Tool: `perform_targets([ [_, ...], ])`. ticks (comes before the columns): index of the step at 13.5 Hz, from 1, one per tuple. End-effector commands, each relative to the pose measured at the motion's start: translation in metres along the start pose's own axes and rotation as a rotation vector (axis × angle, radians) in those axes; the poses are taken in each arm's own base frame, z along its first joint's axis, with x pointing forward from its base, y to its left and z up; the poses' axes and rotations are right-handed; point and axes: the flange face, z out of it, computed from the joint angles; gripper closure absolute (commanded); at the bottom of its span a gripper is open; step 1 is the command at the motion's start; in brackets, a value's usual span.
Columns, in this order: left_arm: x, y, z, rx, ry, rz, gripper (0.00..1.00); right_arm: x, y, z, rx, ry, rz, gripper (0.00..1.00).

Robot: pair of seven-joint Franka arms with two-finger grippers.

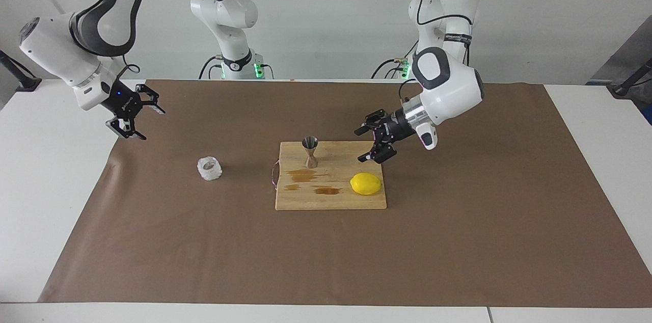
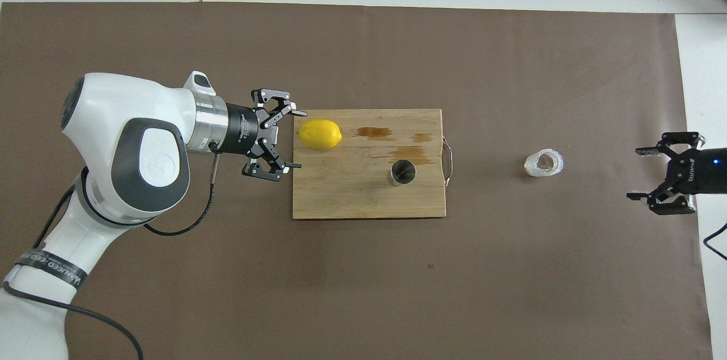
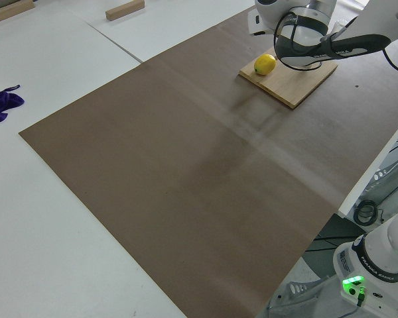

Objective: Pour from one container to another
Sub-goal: 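Retract the left gripper to rest while the right gripper reaches the white cup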

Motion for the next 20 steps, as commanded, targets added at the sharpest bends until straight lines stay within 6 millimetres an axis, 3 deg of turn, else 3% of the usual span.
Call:
perform_targets([
  [1, 0.003, 0.013, -0.014, 0.051, 0.133, 0.15, 0.0, 0.005, 0.011, 0.029, -0.018, 0.05, 0.0, 0.0],
  [4, 0.01, 0.014, -0.029, 0.114, 0.267, 0.369, 0.0, 0.016, 0.015, 0.061, 0.001, 0.147, -0.05, 0.0],
  [9, 0.052, 0.017, -0.078, 0.198, 0.376, 0.708, 0.0, -0.007, 0.016, 0.124, 0.06, 0.282, -0.129, 0.0],
  [12, 0.078, 0.02, -0.107, 0.252, 0.422, 0.915, 0.0, 0.002, 0.013, 0.129, 0.079, 0.3, -0.145, 0.0],
  [16, 0.095, 0.017, -0.131, 0.386, 0.45, 1.188, 0.0, 0.015, 0.011, 0.14, 0.087, 0.32, -0.177, 0.0],
  [20, 0.113, 0.013, -0.16, 0.404, 0.454, 1.31, 0.0, 0.024, 0.009, 0.15, 0.086, 0.327, -0.207, 0.0],
])
